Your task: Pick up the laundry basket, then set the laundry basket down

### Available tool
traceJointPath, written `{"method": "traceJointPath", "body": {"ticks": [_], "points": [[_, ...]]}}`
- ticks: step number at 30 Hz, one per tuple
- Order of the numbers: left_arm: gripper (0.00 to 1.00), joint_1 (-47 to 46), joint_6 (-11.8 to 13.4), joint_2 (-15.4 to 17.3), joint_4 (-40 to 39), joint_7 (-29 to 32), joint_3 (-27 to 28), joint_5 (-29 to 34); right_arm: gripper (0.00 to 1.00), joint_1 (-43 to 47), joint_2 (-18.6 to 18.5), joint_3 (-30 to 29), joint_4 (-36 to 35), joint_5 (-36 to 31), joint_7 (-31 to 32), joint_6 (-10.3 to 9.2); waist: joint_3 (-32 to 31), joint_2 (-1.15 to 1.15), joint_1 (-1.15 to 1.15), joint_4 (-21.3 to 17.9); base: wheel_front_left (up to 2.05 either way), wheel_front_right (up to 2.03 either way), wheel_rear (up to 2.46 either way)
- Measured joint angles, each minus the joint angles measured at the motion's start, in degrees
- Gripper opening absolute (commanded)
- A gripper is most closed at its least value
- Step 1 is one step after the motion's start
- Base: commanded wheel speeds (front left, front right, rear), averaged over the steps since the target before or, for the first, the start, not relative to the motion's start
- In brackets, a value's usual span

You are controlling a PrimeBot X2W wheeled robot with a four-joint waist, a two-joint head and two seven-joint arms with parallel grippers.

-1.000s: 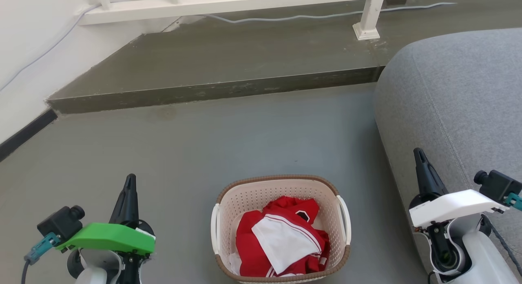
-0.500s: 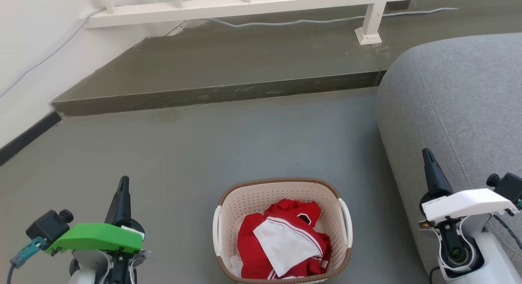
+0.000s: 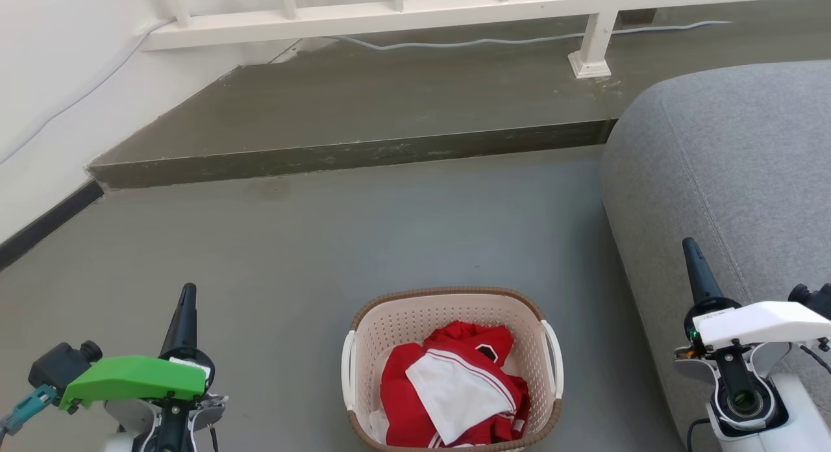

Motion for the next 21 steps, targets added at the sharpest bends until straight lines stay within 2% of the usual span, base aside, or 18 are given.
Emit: {"method": "traceJointPath", "body": {"ticks": [21], "points": [[0.0,0.0,0.0,0.3,0.4,3.5,2.1,-12.9,0.0,0.0,0.9,-3.6,0.5,14.2,3.6,0.96,-1.1,0.0,0.0,0.6,0.0,0.0,0.0]]}}
